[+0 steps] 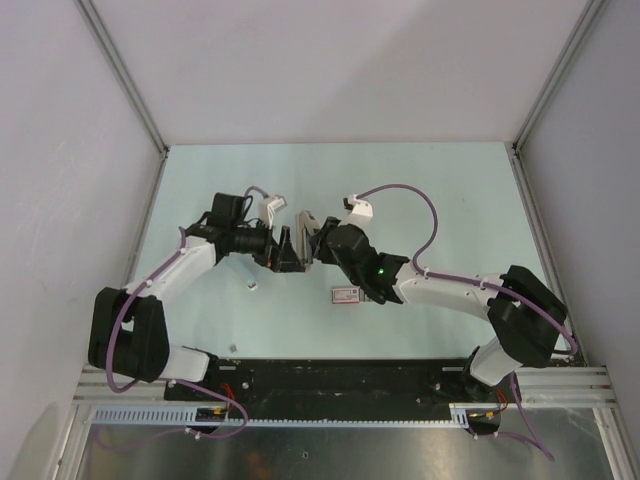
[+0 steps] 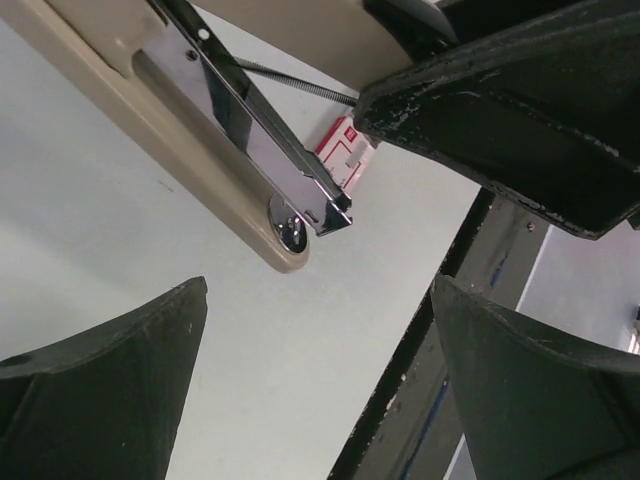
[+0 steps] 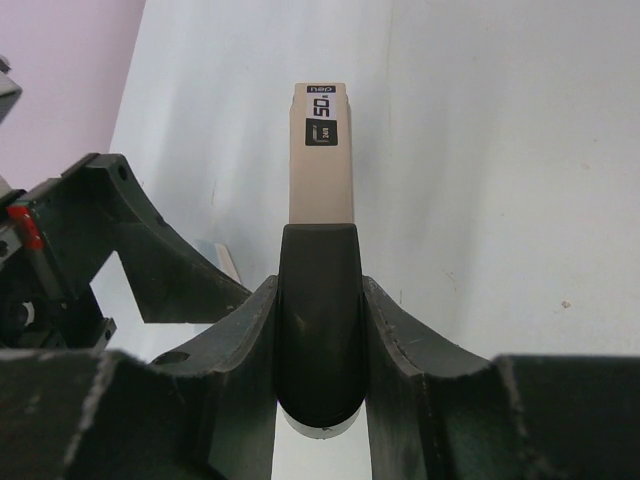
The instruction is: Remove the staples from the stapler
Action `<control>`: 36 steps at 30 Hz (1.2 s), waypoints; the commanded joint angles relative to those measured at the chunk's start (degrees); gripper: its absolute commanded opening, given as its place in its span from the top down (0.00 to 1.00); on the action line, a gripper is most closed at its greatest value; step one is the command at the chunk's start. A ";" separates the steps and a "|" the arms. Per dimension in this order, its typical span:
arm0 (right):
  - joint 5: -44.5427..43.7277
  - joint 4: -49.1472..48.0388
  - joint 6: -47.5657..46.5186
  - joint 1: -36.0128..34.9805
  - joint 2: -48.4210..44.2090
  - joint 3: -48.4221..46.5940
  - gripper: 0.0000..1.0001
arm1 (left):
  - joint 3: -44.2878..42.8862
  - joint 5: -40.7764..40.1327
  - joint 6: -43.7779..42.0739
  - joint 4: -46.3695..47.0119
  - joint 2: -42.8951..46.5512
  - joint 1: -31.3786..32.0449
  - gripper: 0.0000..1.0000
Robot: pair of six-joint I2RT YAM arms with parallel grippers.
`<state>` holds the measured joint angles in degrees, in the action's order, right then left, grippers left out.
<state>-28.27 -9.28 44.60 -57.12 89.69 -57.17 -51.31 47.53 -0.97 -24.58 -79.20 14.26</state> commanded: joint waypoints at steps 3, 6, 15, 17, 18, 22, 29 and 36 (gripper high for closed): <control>-2.58 -7.93 2.78 0.18 -1.68 -3.94 1.00 | 1.68 5.42 -3.88 -0.05 -0.69 1.30 0.11; -2.08 -8.17 3.94 0.10 -2.39 -3.97 1.00 | 2.00 5.13 -5.21 -0.01 -0.92 1.79 0.17; -0.26 -8.58 6.78 -0.35 -4.07 -3.98 1.00 | -0.03 -0.73 -8.87 -0.01 -2.85 3.93 0.20; 0.18 -8.11 7.27 -0.36 -4.41 -3.98 1.00 | -0.64 -2.06 -9.40 -0.05 -3.50 4.00 0.21; 0.34 -7.89 7.53 -0.40 -4.60 -3.99 1.00 | -0.90 -2.42 -9.53 -0.04 -3.81 4.05 0.21; 0.91 -7.31 8.40 -0.66 -5.27 -3.95 1.00 | -1.72 -3.91 -9.96 0.02 -4.35 4.05 0.25; 2.51 -5.87 9.89 -0.80 -5.81 -3.96 1.00 | -2.14 -5.84 -10.91 0.35 -3.44 3.99 0.53; 4.05 -3.60 10.90 -1.26 -5.73 -3.62 1.00 | -2.87 -6.00 -11.03 0.33 -2.27 3.71 0.75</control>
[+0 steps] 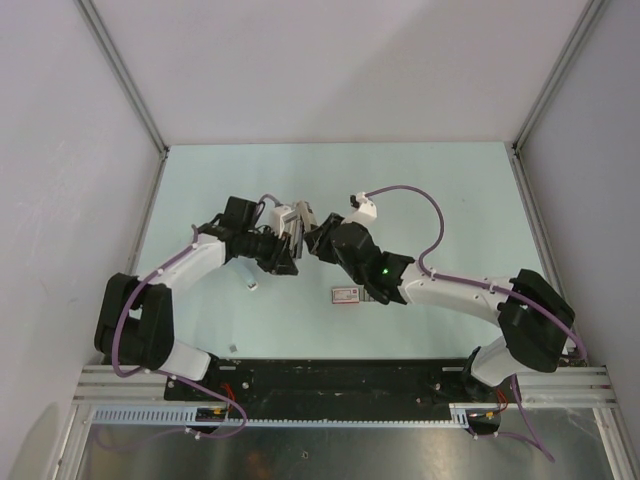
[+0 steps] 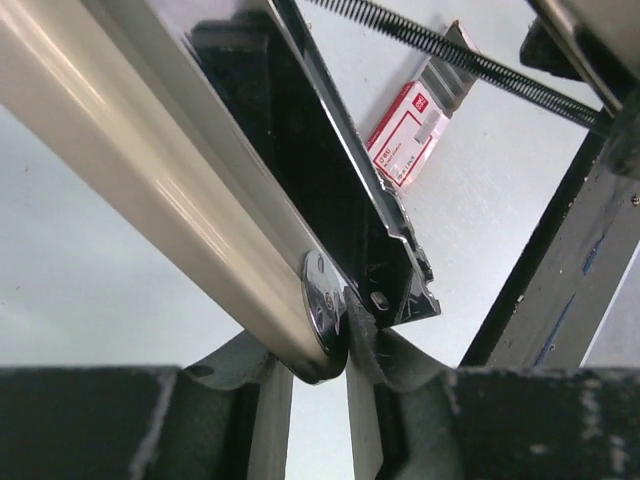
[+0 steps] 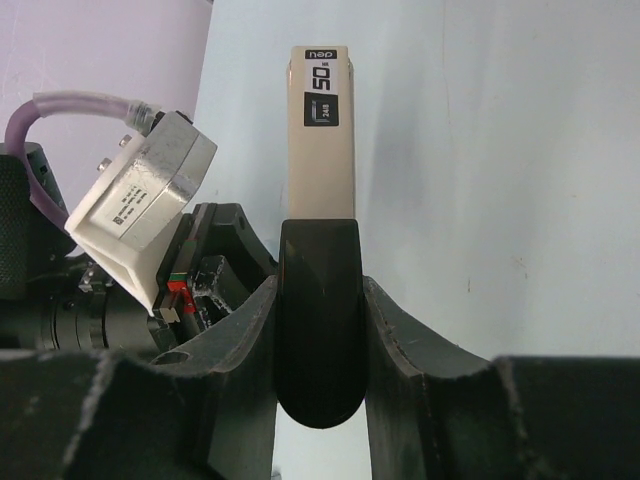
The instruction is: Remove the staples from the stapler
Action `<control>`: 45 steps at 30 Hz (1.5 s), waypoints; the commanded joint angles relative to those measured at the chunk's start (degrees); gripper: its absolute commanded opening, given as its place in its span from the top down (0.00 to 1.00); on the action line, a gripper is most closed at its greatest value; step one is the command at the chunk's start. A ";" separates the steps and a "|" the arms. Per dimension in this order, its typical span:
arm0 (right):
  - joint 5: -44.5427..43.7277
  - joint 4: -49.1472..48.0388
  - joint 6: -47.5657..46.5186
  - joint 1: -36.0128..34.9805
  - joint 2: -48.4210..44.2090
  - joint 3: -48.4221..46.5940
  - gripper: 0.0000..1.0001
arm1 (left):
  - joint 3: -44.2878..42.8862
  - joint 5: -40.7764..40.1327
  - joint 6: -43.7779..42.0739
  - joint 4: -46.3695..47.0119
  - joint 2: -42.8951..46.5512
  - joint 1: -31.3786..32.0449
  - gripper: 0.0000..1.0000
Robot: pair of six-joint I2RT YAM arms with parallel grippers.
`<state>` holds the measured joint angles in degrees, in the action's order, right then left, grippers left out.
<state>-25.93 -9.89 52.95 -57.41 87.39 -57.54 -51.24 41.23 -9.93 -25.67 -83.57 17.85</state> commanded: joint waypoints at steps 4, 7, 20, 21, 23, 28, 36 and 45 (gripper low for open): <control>2.82 -2.41 3.03 -1.05 -3.90 -2.16 1.00 | -3.14 -1.22 -3.24 1.40 3.37 0.11 0.83; 4.13 -2.23 2.98 -1.09 -4.48 -0.84 1.00 | -3.17 -3.68 -5.05 1.33 4.43 0.13 0.90; 14.56 -6.13 -5.75 -1.50 -7.72 10.30 1.00 | -1.60 -25.11 -23.55 3.69 10.95 0.84 0.97; 15.06 -6.12 -6.58 -1.62 -7.74 10.89 1.00 | -0.93 -26.62 -24.87 4.44 11.32 1.21 0.98; 15.90 -5.96 -8.40 -1.87 -7.94 11.97 1.00 | 1.26 -29.17 -27.33 6.34 12.05 1.99 0.98; 15.97 -3.45 -12.83 -2.24 -9.20 13.67 1.00 | 6.95 -34.83 -33.59 12.19 13.81 3.90 1.00; 15.02 0.06 -17.40 -1.65 -12.54 15.70 1.00 | 12.93 -41.55 -41.67 19.43 14.71 6.29 1.00; 15.96 1.36 -18.56 -0.34 -12.83 16.49 1.00 | 16.51 -47.37 -47.54 24.39 14.52 9.99 1.00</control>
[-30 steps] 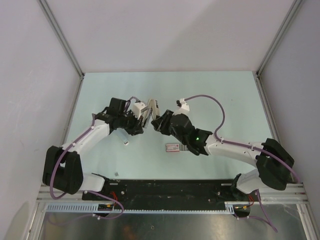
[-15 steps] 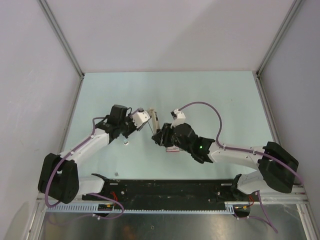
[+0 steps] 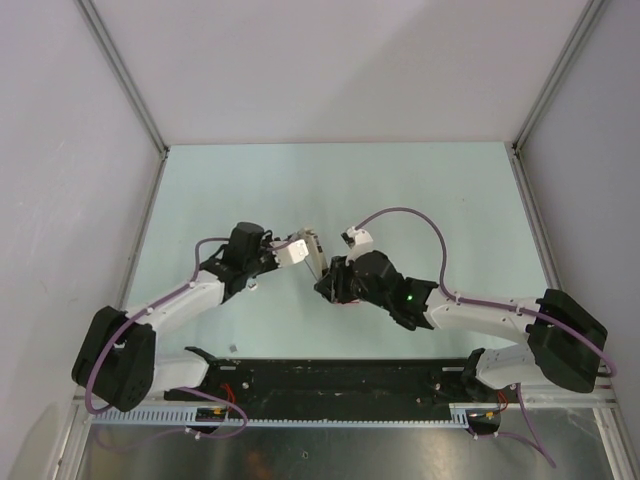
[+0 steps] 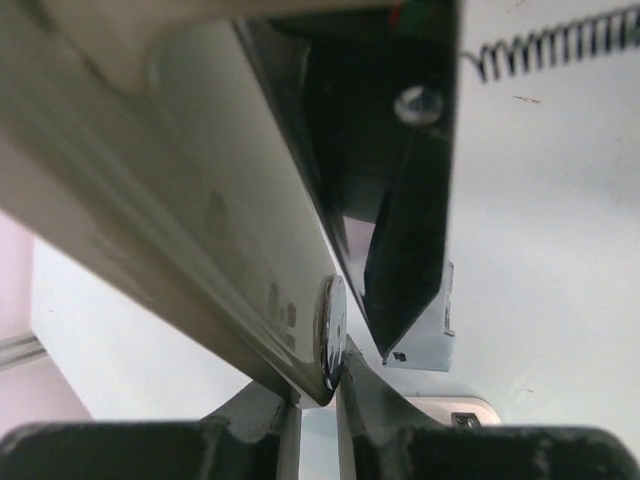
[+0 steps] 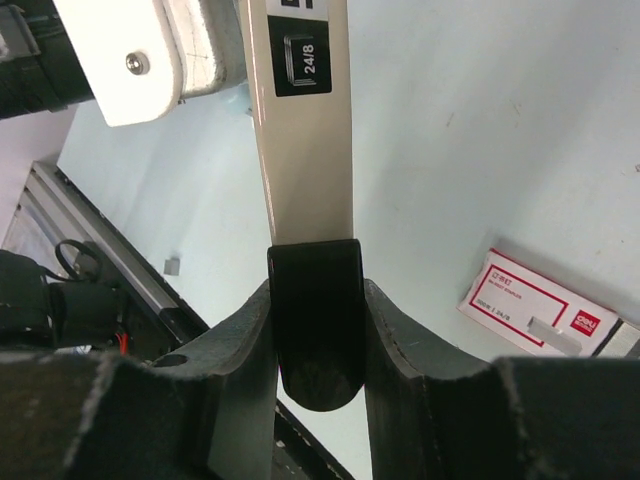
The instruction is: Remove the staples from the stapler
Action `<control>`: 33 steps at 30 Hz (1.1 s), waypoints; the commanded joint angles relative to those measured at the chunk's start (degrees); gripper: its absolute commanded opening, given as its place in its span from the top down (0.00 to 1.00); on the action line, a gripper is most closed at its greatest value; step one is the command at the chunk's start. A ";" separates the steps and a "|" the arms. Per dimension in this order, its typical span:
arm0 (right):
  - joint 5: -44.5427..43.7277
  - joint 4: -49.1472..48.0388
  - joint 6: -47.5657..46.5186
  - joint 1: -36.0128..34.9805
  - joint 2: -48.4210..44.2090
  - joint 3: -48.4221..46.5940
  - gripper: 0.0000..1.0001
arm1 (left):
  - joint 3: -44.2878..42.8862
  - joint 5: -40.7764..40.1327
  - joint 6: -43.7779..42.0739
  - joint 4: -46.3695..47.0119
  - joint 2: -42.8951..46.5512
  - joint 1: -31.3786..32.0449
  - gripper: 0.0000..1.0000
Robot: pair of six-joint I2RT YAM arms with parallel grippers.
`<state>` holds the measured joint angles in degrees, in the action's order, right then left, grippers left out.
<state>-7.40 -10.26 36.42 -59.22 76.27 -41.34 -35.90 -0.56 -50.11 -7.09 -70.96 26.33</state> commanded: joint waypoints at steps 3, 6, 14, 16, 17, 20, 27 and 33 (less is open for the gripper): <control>-1.94 2.18 -1.95 2.42 -2.50 0.99 1.00 | 2.86 -6.86 -9.23 7.86 2.19 1.77 1.00; -0.83 2.21 -1.61 3.77 -3.33 1.75 1.00 | 5.04 -8.27 -11.24 10.90 2.55 2.10 1.00; 3.10 1.28 -1.83 6.90 -4.42 2.32 1.00 | 9.50 -10.94 -17.85 16.06 2.68 3.07 1.00; 4.59 0.77 -1.63 7.69 -4.26 2.27 1.00 | 10.78 -11.76 -20.56 17.57 2.72 3.68 1.00; 5.12 0.55 -1.62 7.97 -4.18 2.25 1.00 | 11.43 -12.20 -21.96 18.53 2.69 3.97 1.00; 6.14 -0.06 -1.62 8.44 -4.08 2.26 1.00 | 13.00 -13.09 -25.08 20.82 2.53 4.66 1.00; 6.68 -1.43 -2.11 8.55 -3.71 2.23 1.00 | 18.32 -15.50 -33.46 31.65 1.69 7.49 1.00; 6.70 -2.52 -2.24 8.92 -4.06 2.17 1.00 | 23.19 -15.88 -40.97 43.00 1.09 9.72 1.00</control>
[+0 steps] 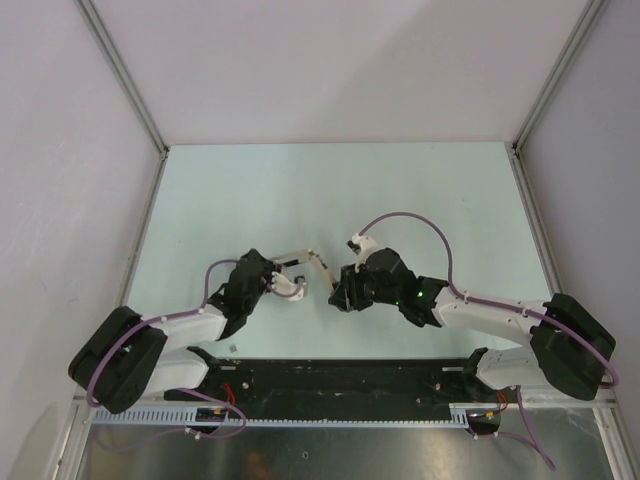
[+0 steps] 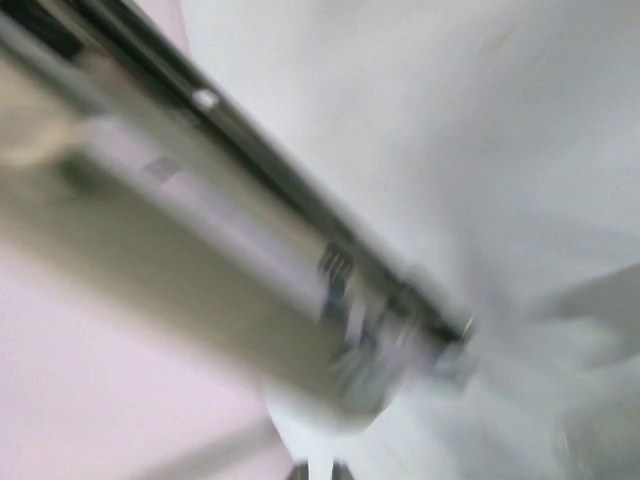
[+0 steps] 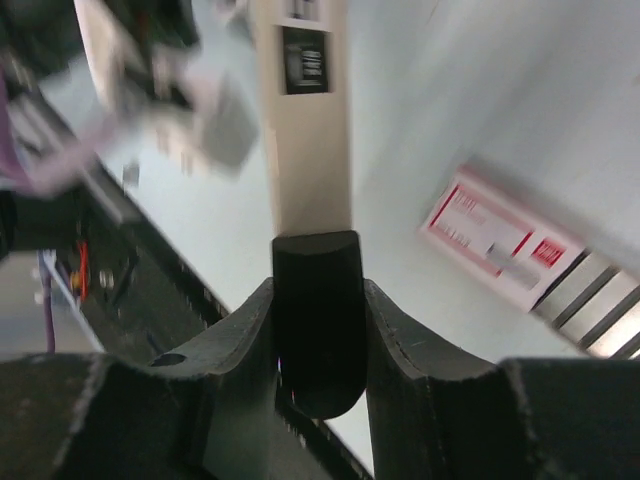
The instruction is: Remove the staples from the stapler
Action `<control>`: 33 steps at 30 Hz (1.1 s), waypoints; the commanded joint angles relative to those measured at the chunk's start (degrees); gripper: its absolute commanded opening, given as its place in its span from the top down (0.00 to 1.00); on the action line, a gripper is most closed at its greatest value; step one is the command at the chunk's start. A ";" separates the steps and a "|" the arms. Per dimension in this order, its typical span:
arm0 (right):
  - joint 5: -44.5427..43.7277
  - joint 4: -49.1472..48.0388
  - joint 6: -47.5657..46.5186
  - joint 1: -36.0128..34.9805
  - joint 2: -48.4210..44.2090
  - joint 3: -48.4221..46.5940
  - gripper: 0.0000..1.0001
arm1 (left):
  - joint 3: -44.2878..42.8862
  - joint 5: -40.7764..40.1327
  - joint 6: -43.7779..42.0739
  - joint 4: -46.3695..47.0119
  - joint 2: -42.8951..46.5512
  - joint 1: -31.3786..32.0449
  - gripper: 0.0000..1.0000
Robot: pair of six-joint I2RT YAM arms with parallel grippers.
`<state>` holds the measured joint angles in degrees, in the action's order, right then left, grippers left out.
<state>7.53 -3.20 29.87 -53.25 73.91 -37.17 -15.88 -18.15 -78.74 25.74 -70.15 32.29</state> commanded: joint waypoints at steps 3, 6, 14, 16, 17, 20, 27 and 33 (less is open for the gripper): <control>-8.18 -9.78 4.31 2.98 -1.78 -2.05 1.00 | 5.03 2.21 -15.43 15.22 -0.03 4.68 1.00; -8.23 -9.62 4.32 2.93 -1.81 -2.18 1.00 | 5.27 2.48 -16.97 17.99 -0.42 5.50 1.00; -8.82 -10.35 4.56 2.49 -1.74 -2.36 1.00 | -3.74 -1.18 -2.55 11.02 0.09 6.18 1.00; -9.68 -11.24 4.49 2.46 -0.80 -2.88 1.00 | -8.80 -2.17 5.51 3.49 0.87 5.98 1.00; -10.54 -11.66 4.45 2.41 -0.27 -3.34 1.00 | -12.15 -2.25 10.00 -1.37 1.36 5.61 1.00; -13.00 -13.85 3.98 2.42 2.47 -5.02 1.00 | -20.11 -1.00 21.91 -13.79 2.54 3.99 1.00; -18.79 -15.35 1.48 2.50 13.65 -15.59 1.00 | -37.63 8.67 45.48 -37.61 3.83 -5.04 0.77; -21.14 -10.97 -1.42 2.18 23.76 -25.72 1.00 | -41.06 18.21 54.73 -46.44 6.93 -14.23 0.63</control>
<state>-9.72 -11.22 31.22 -50.78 94.32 -55.53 -55.22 -8.32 -35.48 -9.78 -66.48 22.15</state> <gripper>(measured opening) 0.369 0.363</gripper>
